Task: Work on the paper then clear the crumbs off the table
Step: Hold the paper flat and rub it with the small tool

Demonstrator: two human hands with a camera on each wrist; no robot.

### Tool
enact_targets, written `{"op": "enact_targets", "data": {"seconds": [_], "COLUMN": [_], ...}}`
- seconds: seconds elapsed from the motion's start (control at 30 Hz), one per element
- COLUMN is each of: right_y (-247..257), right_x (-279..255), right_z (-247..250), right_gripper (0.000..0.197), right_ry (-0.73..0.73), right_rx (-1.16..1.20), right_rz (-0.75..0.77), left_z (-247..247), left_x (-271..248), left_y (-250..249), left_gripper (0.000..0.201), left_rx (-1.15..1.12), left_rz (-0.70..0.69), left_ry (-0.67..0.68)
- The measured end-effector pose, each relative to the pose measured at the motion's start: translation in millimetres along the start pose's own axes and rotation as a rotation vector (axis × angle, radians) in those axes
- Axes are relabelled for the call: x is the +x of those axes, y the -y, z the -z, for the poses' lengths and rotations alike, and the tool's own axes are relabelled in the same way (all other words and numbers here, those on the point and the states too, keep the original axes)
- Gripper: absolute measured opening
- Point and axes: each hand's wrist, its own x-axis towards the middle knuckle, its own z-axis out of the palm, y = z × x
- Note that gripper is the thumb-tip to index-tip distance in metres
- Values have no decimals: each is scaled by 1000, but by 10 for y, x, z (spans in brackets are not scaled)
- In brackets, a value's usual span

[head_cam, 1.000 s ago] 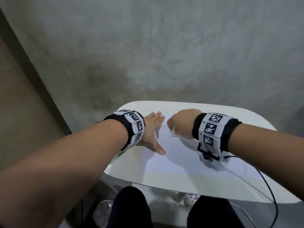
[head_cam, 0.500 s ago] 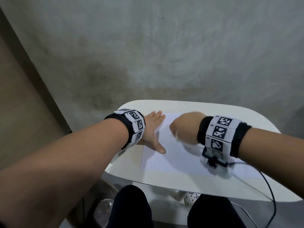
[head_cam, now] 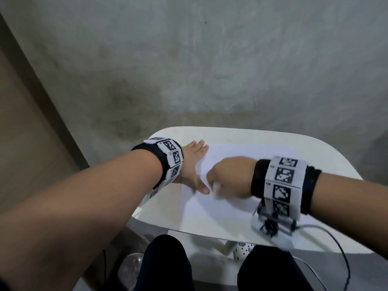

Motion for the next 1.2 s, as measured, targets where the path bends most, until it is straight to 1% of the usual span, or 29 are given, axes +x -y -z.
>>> {"op": "enact_targets", "data": {"seconds": [0.07,0.1,0.17,0.2,0.23,0.3,0.33,0.37,0.43,0.47,0.5,0.57,0.6,0.63,0.73,0.77,0.83,0.87,0.9,0.93,0.97,1.0,1.07,1.1,1.13,1.17,1.2], "right_y": [-162,-143,36,117,95,-109,-170,-169,-27,47,35,-139,-186,-182,1,-27,-175,-209,-190,-126,-43,-3,-128,-196,-213,-175,-83], "right_x": [24,14,-19,-66,-78,-35,-42,-45,-59,-83,-82,-53,-59,-62,-111,-111,-99,-105,-108,-108,-119,-141,-130,-140,-150,-159,-172], "right_z": [62,44,-34,-59,-51,11,41,19,-48,-71,-62,0,23,0,-71,-67,-15,-17,-43,-80,-125,-133,-85,-42,-36,-55,-90], "right_gripper": [19,20,15,13,12,15,16,16,11,9,10,15,16,15,11,12,18,18,17,15,13,14,18,18,17,16,15], "right_ry": [-53,-70,-23,5,14,-33,-58,-73,-34,4,7,-51,-67,-76,-16,-12,-52,-63,-77,-70,-54,-29,-32,-57,-79,-94,-82], "right_rx": [-39,-71,-102,-52,-7,40,8,-24,-75,-59,-28,17,-4,-23,-35,-14,15,-22,-52,-83,-93,-60,3,8,-20,-47,-68], "right_rz": [-150,-150,-12,53,56,-86,-145,-155,-52,-1,1,-110,-155,-158,-37,-44,-136,-164,-161,-118,-62,-48,-130,-180,-195,-174,-116], "left_z": [10,-1,-22,-36,-39,-27,-24,-22,-14,-16,-16,-12,-13,-19,-27,-29,-29,-35,-39,-35,-33,-28,-24,-20,-29,-34,-39], "left_x": [-14,-12,7,14,18,14,8,9,7,4,-2,-9,-14,-12,2,9,12,6,4,-3,-7,-9,-3,4,7,15,15], "left_y": [20,14,8,6,9,26,30,25,15,10,7,18,24,27,29,30,37,38,34,32,25,19,17,24,23,21,17], "left_gripper": [133,134,133,133,133,134,134,134,134,134,134,134,135,135,134,134,134,134,134,134,134,134,133,133,134,134,133], "left_rx": [-13,-12,6,12,11,6,6,2,4,6,5,-6,-12,-17,-8,-9,-6,-6,-9,-9,-6,-1,2,1,-2,-3,1], "left_rz": [1,2,6,5,2,-3,-4,-3,1,1,1,0,-1,-1,-3,-4,0,4,7,9,8,6,6,8,12,17,19], "left_ry": [14,13,-4,-12,-17,-10,-4,0,0,3,4,9,10,10,2,1,4,6,5,3,3,3,3,3,3,-1,-6]}}
